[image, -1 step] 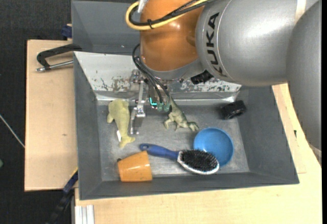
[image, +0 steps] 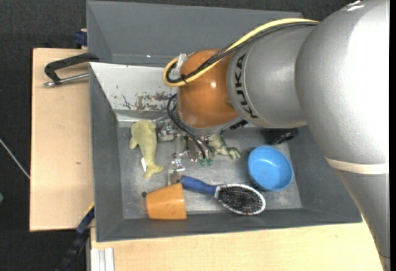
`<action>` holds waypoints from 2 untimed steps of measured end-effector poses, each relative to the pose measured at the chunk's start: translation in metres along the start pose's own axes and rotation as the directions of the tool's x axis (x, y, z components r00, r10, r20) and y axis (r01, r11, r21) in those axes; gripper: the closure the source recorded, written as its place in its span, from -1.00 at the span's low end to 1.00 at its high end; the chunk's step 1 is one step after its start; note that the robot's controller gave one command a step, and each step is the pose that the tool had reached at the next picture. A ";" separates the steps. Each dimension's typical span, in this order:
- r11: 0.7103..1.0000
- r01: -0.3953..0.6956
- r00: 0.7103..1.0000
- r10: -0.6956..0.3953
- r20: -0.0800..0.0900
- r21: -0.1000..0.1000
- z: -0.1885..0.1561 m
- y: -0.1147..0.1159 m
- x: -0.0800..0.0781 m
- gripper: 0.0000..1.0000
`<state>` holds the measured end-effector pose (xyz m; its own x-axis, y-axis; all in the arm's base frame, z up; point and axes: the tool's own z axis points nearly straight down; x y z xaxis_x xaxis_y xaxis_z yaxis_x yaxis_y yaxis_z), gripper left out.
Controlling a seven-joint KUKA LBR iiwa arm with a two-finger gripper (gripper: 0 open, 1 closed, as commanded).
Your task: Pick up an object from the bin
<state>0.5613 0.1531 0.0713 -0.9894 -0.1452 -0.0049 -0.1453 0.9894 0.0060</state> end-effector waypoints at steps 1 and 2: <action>0.897 0.441 0.897 -0.441 -0.008 0.002 -0.037 0.003 0.064 -1.00; 0.827 0.563 0.827 -0.563 -0.002 0.002 -0.002 -0.057 0.051 -1.00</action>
Offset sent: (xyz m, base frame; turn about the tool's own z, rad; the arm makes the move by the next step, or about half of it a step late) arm -0.0638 -0.0082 0.0349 -0.4556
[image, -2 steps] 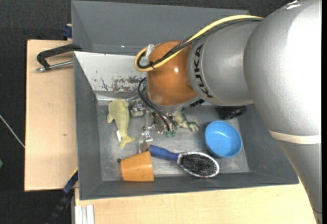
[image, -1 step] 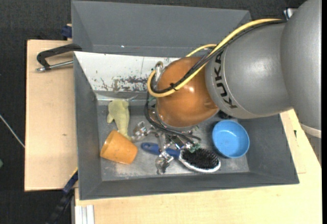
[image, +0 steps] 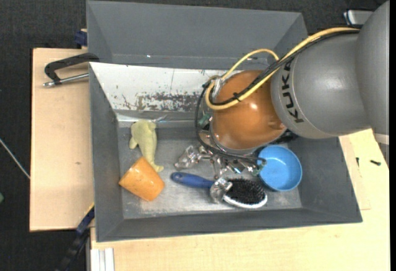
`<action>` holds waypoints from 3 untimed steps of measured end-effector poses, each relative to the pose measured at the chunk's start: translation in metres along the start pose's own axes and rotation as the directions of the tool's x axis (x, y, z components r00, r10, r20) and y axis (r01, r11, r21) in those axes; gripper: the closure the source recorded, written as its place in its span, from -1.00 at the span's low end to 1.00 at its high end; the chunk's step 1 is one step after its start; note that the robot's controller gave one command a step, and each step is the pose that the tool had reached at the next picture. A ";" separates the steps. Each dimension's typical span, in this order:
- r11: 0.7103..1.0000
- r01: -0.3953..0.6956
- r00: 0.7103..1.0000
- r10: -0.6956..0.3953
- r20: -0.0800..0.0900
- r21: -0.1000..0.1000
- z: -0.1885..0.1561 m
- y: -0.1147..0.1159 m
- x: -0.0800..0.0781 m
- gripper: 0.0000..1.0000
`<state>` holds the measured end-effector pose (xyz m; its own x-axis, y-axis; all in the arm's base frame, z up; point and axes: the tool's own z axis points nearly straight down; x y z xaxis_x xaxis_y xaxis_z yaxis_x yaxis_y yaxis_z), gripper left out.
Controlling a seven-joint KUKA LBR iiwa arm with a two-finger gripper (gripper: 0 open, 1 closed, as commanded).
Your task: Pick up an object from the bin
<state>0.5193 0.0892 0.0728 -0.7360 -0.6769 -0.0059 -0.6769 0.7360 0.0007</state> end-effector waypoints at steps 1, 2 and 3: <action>1.000 -0.002 1.000 0.002 0.010 0.005 -0.002 -0.001 -0.003 1.00; 0.996 0.086 0.996 -0.086 0.006 0.007 -0.125 -0.010 -0.007 1.00; 0.947 0.322 0.947 -0.322 0.003 0.006 -0.226 -0.004 -0.018 1.00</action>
Offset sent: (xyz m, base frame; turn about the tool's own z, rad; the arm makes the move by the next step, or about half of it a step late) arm 0.0000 0.0000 0.0000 0.0000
